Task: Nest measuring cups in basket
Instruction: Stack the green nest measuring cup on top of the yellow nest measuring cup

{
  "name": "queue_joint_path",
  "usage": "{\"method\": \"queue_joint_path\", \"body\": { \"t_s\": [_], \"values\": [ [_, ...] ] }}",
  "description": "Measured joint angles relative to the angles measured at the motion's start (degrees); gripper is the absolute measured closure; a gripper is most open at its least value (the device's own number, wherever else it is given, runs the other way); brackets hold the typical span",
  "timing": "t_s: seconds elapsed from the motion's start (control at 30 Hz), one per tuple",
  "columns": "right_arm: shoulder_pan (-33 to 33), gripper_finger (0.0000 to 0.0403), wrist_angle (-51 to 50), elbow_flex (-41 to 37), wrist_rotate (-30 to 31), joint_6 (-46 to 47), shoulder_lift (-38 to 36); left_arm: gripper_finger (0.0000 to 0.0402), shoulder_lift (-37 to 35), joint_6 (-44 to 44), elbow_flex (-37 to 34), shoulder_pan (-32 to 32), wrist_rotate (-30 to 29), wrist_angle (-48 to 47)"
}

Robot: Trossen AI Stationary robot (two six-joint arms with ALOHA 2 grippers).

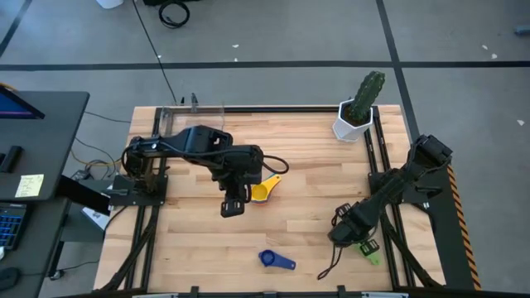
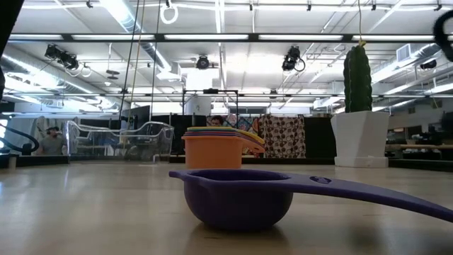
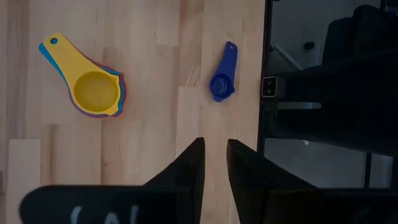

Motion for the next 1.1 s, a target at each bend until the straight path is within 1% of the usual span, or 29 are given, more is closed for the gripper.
{"method": "queue_joint_path", "body": {
  "t_s": [0.17,0.33,0.43,0.57,0.63,0.7,0.93,1.0,1.1],
  "values": [
    [-3.8,0.0368,-16.05,7.9,8.41,-12.44,0.0,0.0331,0.0,-0.02,-0.02,0.0,-0.12,0.0],
    [-9.86,0.0368,-27.42,16.61,12.87,-24.64,0.0,0.0331,0.0,-0.02,-0.02,0.0,-0.12,0.0],
    [-14.06,0.0368,-30.0,22.04,14.35,-29.68,0.0,0.0331,0.0,-0.09,-0.02,0.0,-0.14,0.0],
    [-19.56,0.0368,-30.32,28.56,17.75,-31.15,0.0,0.0331,0.0,-1.85,-0.02,0.0,-0.14,0.0],
    [-22.19,0.0368,-30.25,31.71,20.25,-29.91,0.0,0.0331,0.0,-2.97,-0.02,0.0,-0.41,0.0],
    [-24.66,0.0368,-30.42,34.73,23.78,-26.47,0.0,0.0331,0.0,-3.44,-0.02,-0.09,-0.77,0.0],
    [-33.24,0.0368,-30.69,42.82,35.79,-6.88,-0.6,0.0331,0.0,-4.43,-0.02,-1.8,-2.83,0.0],
    [-34.84,0.0368,-30.51,43.81,39.11,-1.3,-1.54,0.0331,0.0,-4.42,-0.02,-2.41,-4.83,0.0],
    [-36.9,0.0368,-29.44,44.13,43.65,5.85,-3.41,0.0331,0.0,-4.38,-0.02,-3.13,-11.14,0.0]
  ]
}}
